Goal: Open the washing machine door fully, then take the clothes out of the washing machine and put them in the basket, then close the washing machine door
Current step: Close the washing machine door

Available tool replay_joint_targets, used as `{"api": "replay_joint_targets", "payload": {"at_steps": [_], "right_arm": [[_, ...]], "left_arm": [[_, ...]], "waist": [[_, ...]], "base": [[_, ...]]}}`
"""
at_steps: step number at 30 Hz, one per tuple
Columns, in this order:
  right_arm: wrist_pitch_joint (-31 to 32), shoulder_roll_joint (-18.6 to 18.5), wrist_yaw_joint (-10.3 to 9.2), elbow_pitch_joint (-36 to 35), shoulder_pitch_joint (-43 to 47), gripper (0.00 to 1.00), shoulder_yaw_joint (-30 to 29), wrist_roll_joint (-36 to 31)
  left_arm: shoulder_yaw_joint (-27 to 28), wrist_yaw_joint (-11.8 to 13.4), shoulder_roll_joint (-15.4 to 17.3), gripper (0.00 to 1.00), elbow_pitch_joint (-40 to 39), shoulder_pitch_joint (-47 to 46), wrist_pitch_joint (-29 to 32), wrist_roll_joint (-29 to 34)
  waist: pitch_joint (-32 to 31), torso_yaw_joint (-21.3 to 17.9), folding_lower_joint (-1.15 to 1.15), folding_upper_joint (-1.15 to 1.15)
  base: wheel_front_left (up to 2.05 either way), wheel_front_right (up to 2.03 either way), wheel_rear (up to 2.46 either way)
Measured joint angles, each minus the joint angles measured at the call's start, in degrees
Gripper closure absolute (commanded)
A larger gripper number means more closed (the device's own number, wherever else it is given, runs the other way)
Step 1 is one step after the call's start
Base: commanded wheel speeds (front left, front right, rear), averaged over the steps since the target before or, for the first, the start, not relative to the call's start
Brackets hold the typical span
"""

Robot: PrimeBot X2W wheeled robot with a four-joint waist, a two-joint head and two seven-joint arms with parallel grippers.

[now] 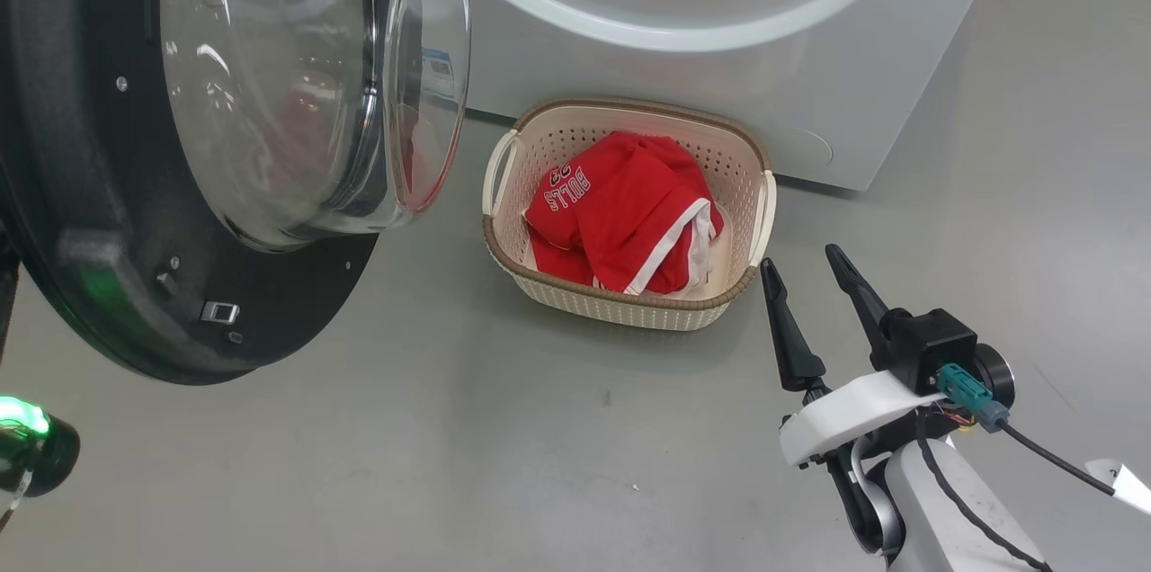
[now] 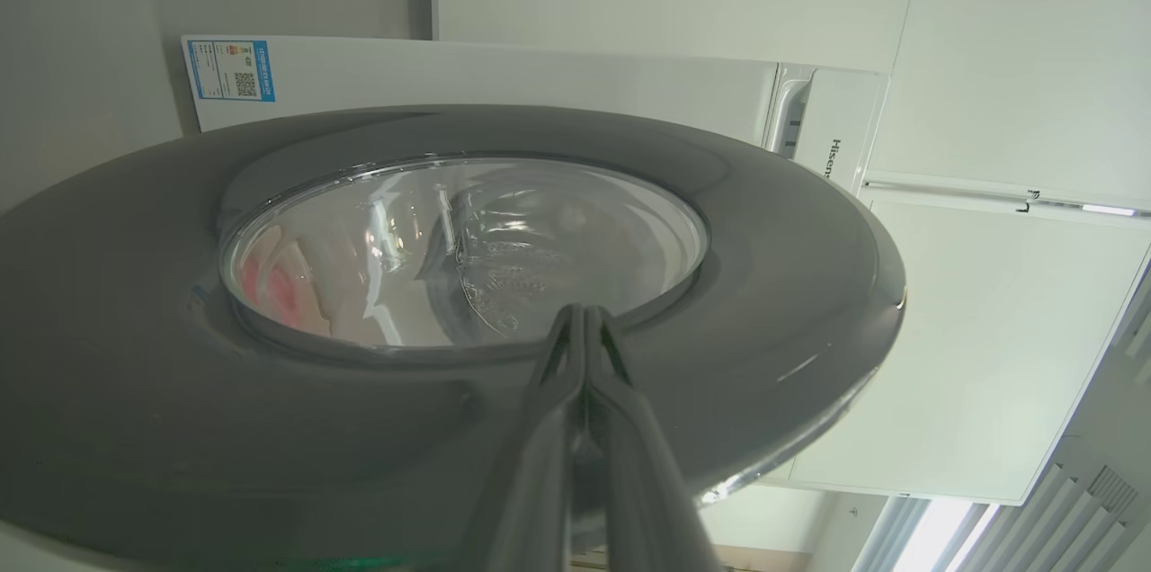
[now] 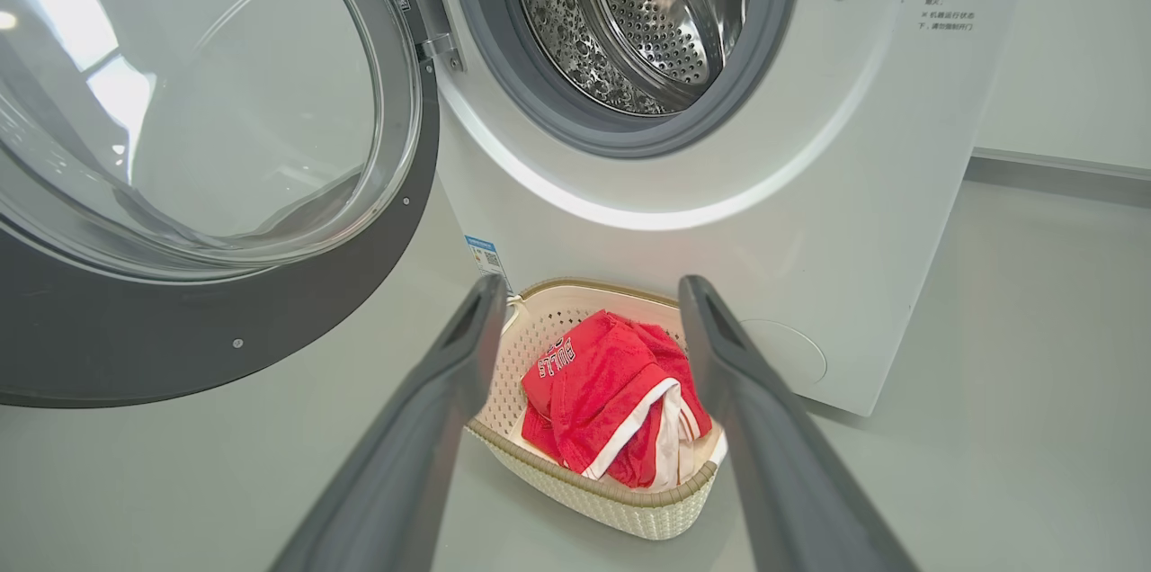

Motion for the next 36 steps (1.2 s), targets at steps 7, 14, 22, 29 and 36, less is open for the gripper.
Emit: {"api": "replay_joint_targets", "payload": {"at_steps": [7, 14, 22, 29, 36], "right_arm": [[0.0, 0.01, -0.01, 0.0, -0.44, 0.0, -0.01, 0.0], [0.0, 0.0, -0.01, -0.01, -0.49, 0.0, -0.02, 0.01], [0.0, 0.0, -0.01, -0.02, -0.59, 0.0, 0.13, 0.4], [0.0, 0.01, -0.01, -0.04, -0.65, 0.0, 0.47, 0.98], [0.0, 0.01, -0.01, -0.12, -0.66, 0.0, 0.54, 1.03]], "left_arm": [[-1.79, 0.01, -0.05, 1.0, -1.72, 0.37, 2.79, -0.65], [-3.28, 0.44, -0.14, 1.0, -3.53, 1.52, 5.12, -1.44], [-5.1, 0.47, -0.82, 1.0, -5.98, 3.05, 7.02, -2.61], [-6.24, 0.48, -0.92, 1.0, -8.12, 4.74, 8.05, -3.02], [-7.69, 0.48, -1.43, 1.0, -9.91, 5.75, 8.78, -3.5]], "waist": [[0.18, -0.06, 0.0, 0.0], [0.15, -0.18, 0.0, 0.0], [-0.07, -0.73, 0.0, 0.0], [-0.55, -2.35, 0.0, 0.0], [-1.09, -4.39, 0.0, 0.0]], "base": [[0.0, 0.0, 0.0], [0.0, 0.0, 0.0], [0.0, 0.0, 0.0], [0.0, 0.0, 0.0], [0.0, 0.0, 0.0]]}}
